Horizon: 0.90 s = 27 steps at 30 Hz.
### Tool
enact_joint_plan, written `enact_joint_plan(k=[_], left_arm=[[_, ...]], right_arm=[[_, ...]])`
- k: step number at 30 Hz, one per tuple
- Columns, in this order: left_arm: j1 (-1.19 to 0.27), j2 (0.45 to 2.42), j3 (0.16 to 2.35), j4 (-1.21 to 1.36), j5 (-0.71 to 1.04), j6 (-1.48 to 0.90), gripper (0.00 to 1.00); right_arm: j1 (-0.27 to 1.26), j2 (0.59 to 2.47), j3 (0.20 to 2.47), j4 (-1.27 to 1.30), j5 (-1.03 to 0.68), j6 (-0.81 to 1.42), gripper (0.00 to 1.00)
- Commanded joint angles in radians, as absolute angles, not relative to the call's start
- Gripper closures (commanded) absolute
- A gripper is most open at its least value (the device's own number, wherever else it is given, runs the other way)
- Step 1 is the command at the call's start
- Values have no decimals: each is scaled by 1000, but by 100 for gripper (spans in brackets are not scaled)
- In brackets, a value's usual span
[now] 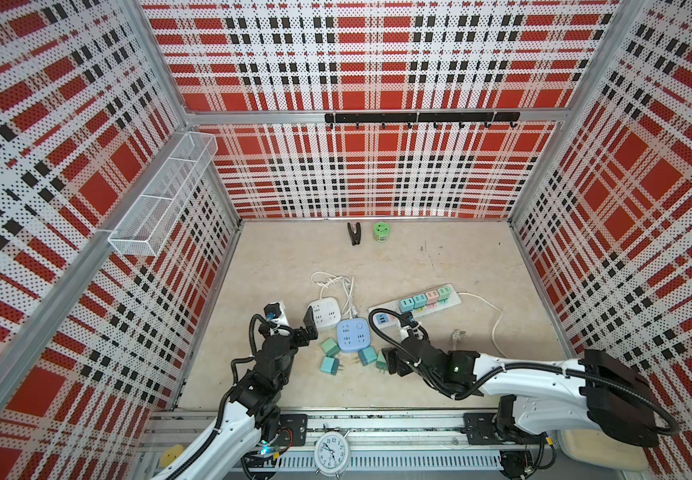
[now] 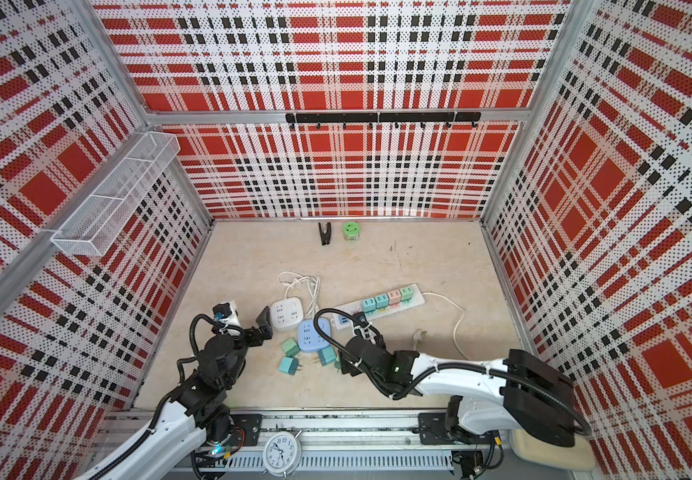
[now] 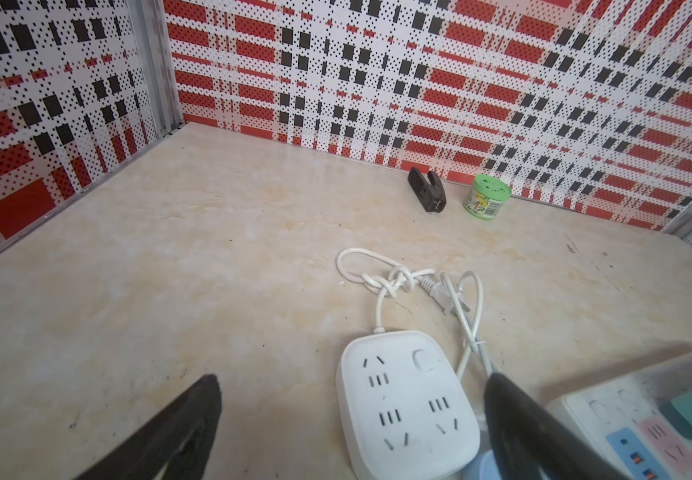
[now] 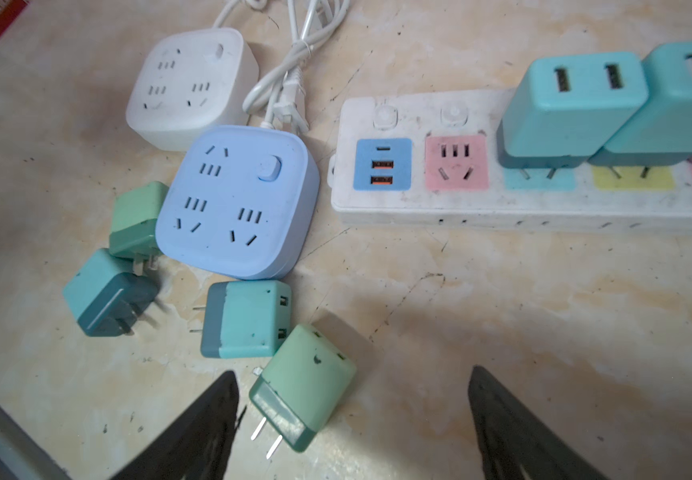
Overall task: Insert the plug
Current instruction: 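Lower the right gripper and close it on a light green adapter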
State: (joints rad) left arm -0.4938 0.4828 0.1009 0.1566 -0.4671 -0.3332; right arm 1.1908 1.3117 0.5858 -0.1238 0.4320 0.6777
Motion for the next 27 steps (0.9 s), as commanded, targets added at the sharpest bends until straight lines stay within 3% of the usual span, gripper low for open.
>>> enact_joint_plan(k=[1, 9, 16, 22, 27], left_arm=[[-483, 467, 89, 164, -465, -372, 1], [-476, 476, 91, 167, -455, -375, 0], [-475, 481, 92, 167, -452, -377, 0], [-475, 482, 93, 169, -451, -378, 0], [-474, 490, 93, 170, -448, -378, 0]], right_arm=[[1222, 1390, 630, -107, 459, 728, 14], [1249, 1542, 702, -108, 428, 758, 22], [1267, 1552, 709, -148, 483, 779, 22], [1266, 1542, 693, -190, 513, 794, 39], [1267, 1496, 648, -192, 537, 817, 39]])
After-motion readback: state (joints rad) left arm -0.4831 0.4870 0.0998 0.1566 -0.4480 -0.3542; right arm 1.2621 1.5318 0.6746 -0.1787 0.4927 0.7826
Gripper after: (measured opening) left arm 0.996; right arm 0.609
